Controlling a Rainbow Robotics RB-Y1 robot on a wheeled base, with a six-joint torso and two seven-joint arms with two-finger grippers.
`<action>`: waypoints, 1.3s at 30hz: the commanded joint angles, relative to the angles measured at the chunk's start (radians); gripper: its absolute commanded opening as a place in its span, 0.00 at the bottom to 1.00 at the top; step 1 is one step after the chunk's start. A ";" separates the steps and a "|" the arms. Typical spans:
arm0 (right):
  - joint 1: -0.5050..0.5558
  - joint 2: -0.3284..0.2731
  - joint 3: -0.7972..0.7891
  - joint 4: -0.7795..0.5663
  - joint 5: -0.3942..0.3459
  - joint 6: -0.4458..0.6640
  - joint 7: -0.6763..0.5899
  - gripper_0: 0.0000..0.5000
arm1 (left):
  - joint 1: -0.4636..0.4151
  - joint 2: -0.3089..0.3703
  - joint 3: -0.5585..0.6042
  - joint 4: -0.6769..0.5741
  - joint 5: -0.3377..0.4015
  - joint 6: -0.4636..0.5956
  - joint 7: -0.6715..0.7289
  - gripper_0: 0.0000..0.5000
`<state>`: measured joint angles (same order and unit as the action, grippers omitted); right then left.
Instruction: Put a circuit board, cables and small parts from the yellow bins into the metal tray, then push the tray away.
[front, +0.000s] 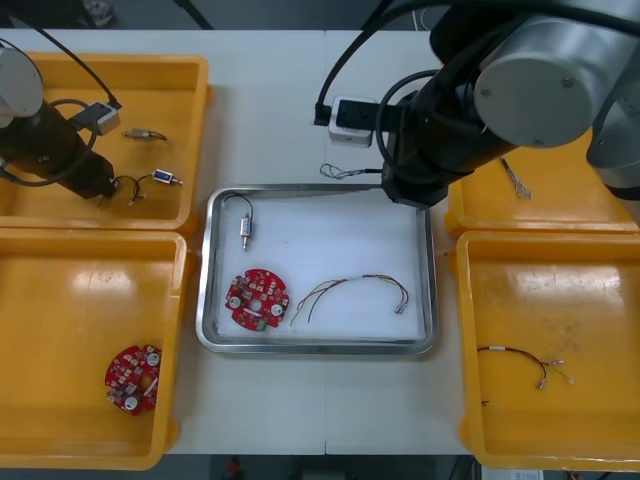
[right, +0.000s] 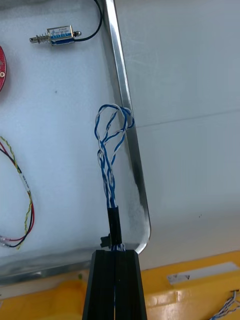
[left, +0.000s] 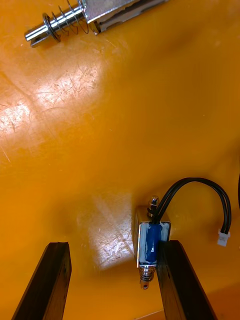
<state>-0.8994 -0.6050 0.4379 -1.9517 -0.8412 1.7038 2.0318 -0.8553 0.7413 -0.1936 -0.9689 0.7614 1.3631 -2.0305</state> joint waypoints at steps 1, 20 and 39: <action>0.000 0.025 0.110 -0.004 0.074 -0.055 -0.027 0.00 | 0.022 -0.010 0.026 -0.005 0.019 -0.004 -0.068 1.00; 0.000 0.077 0.413 0.175 0.234 -0.260 -0.005 0.00 | 0.022 0.023 0.157 -0.200 -0.011 0.235 -0.047 1.00; 0.010 0.083 0.364 0.200 0.240 -0.248 -0.027 1.00 | 0.042 0.020 0.102 -0.226 -0.020 0.199 -0.004 1.00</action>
<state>-0.8989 -0.5423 0.8491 -1.7191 -0.6089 1.4453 2.0318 -0.8294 0.7411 -0.0593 -1.1715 0.7469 1.5937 -2.0304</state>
